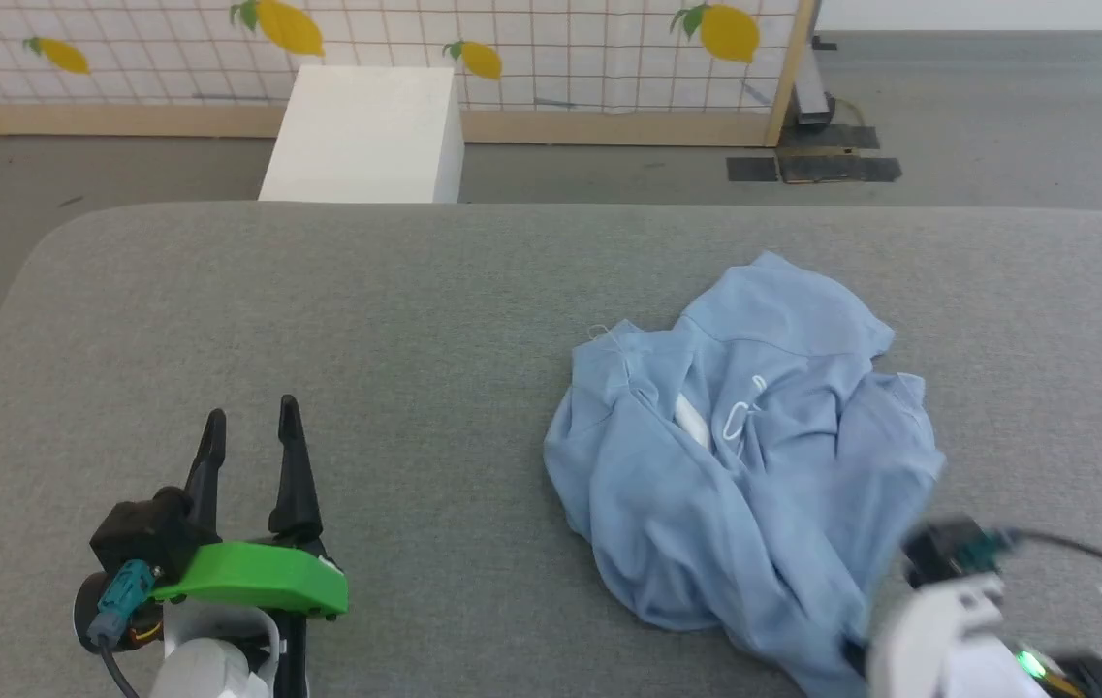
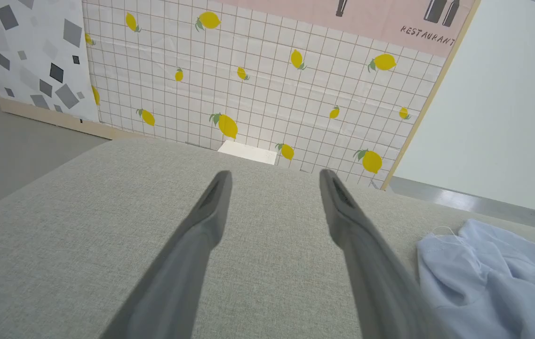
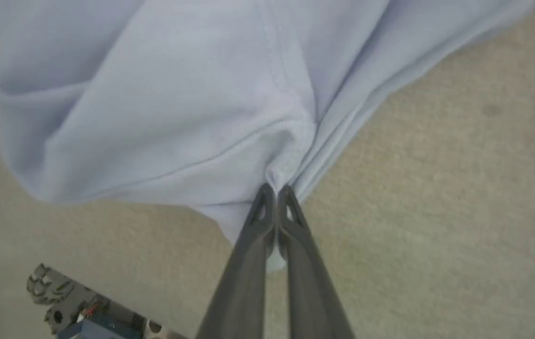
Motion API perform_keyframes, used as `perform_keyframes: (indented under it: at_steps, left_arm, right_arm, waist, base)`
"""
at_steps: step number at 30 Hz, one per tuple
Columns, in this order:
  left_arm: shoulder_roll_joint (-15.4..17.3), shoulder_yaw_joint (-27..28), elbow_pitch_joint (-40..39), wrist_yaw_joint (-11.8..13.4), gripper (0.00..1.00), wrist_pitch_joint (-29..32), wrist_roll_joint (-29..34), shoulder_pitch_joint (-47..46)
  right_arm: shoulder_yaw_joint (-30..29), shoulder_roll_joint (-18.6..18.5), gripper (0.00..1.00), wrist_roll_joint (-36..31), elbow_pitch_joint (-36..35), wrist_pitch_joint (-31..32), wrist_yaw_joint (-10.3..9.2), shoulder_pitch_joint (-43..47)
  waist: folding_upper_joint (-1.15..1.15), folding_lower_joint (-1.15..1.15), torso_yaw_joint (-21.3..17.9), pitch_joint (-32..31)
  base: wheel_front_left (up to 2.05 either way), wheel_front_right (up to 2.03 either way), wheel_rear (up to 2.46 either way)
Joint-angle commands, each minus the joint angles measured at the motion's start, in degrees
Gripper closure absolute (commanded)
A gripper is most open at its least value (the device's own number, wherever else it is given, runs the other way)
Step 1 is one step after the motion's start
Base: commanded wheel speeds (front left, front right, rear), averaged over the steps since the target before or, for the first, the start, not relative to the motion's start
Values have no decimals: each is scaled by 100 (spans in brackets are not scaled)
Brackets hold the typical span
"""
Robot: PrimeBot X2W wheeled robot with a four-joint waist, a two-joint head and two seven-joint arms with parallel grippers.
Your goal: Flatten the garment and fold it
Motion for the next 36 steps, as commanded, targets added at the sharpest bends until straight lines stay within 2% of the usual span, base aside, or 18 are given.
perform_keyframes:
  at_steps: [1,5,6,7,8,11,14,16,20,28,36]
  left_arm:
    - [-29,16,0,-28,0,-20,47,68]
    - [-31,26,-24,-10,0,-20,31,79]
    - [-31,15,-21,-13,0,-20,27,80]
    - [-31,3,-17,-16,0,-20,30,77]
    - [-31,-14,-9,-20,0,-20,33,72]
    - [-31,-69,7,-29,0,-20,15,41]
    - [-32,-125,10,-21,0,-20,-10,-7]
    - [-32,-150,2,-12,0,-20,-12,-47]
    - [-32,-204,-8,-26,0,-20,-18,-169]
    - [-32,-264,-89,0,0,-20,-73,-303]
    - [-32,-314,-85,24,0,-20,-133,-361]
  right_arm:
    - [-215,57,100,-124,-246,243,-8,341]
    - [-895,206,100,-558,-723,662,-8,1090]
    - [-1037,234,57,-665,-809,578,-8,1159]
    - [-1129,251,20,-728,-858,478,-8,1188]
    - [-1250,266,0,-780,-911,310,-8,1186]
    - [-1454,277,0,-770,-994,-424,-8,1000]
    - [-1647,279,0,-528,-955,-1657,-8,537]
    - [-1449,280,0,-429,-841,-2287,-8,253]
    - [-805,281,0,-381,-529,-2912,-8,-366]
    - [345,281,0,-248,798,-2799,-8,-1827]
    - [799,281,0,-274,2328,-2186,-8,-2785]
  waist:
    - [0,0,-88,-33]
    - [0,0,-207,-31]
    - [0,0,-237,-24]
    - [0,0,-257,-20]
    - [0,0,-281,-17]
    - [0,0,-327,-8]
    - [0,0,-369,32]
    - [0,0,-377,72]
    - [0,0,-311,180]
    - [0,0,9,422]
    - [0,0,309,605]
  base:
    - [0,0,0]
    - [0,0,0]
    - [0,0,0]
    - [0,0,0]
    - [0,0,0]
    - [0,0,0]
    - [0,0,0]
    - [0,0,0]
    - [0,0,0]
    - [0,0,0]
    - [0,0,0]
